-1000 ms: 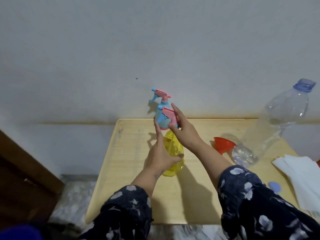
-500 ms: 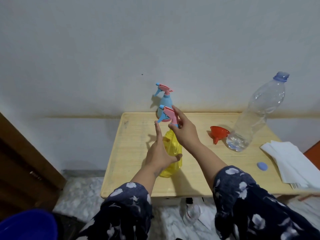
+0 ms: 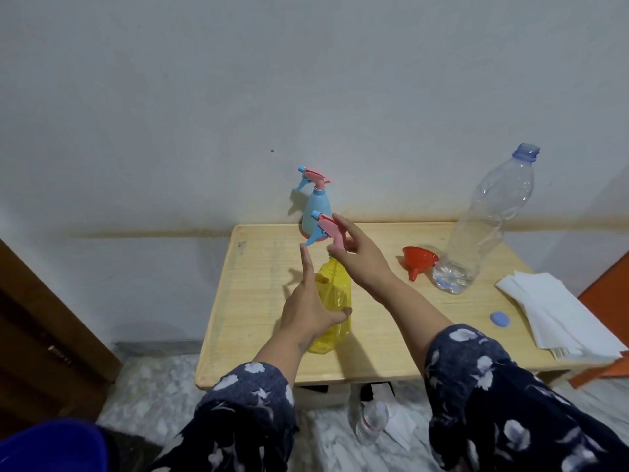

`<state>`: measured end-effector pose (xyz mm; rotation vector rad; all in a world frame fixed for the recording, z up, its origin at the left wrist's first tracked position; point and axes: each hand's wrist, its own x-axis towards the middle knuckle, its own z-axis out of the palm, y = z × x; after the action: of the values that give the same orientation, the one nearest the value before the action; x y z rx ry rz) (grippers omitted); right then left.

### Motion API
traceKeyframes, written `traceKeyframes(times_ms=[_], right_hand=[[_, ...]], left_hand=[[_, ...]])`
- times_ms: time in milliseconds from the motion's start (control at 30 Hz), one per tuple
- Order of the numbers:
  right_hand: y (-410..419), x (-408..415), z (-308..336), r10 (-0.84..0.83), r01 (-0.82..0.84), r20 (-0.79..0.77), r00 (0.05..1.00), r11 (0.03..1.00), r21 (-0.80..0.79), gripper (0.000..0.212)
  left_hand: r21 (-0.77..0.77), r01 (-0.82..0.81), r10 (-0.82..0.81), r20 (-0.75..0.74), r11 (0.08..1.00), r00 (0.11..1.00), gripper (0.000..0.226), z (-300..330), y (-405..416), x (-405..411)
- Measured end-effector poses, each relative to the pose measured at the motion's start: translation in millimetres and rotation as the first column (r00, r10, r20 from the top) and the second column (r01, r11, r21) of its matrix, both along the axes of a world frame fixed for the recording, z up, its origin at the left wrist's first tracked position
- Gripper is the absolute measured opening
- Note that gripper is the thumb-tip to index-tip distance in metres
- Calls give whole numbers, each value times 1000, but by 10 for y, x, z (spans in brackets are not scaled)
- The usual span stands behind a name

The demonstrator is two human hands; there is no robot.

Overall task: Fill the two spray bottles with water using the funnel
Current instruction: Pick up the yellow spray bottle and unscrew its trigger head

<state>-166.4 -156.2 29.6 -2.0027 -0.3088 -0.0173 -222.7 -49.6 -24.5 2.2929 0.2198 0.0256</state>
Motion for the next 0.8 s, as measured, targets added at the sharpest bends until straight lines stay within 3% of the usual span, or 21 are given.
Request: traceKeyframes(times_ms=[133, 300, 433, 633, 733, 800], right_hand=[[35, -23, -21, -109, 123, 112, 988, 985, -124, 66], [-64, -43, 27, 51, -51, -1, 999, 998, -22, 67], [-55, -59, 1, -94, 96, 104, 990, 995, -12, 63], [-138, 99, 50, -100, 99, 9, 995, 993, 59, 63], [-199, 233, 170, -139, 139, -11, 990, 982, 128, 61], [-258, 349, 266, -194, 192, -5, 981, 968, 161, 60]], left_hand=[[17, -1, 1, 3, 1000, 1000, 144, 14, -57, 34], [16, -9, 9, 20, 1000, 1000, 143, -12, -43, -3], [28, 11, -11, 24, 1000, 1000, 144, -20, -93, 38], [-12, 63, -63, 45, 998, 997, 141, -65, -41, 83], [-6, 126, -126, 58, 992, 990, 132, -99, -5, 73], [-23, 145, -143, 61, 989, 988, 112, -142, 33, 93]])
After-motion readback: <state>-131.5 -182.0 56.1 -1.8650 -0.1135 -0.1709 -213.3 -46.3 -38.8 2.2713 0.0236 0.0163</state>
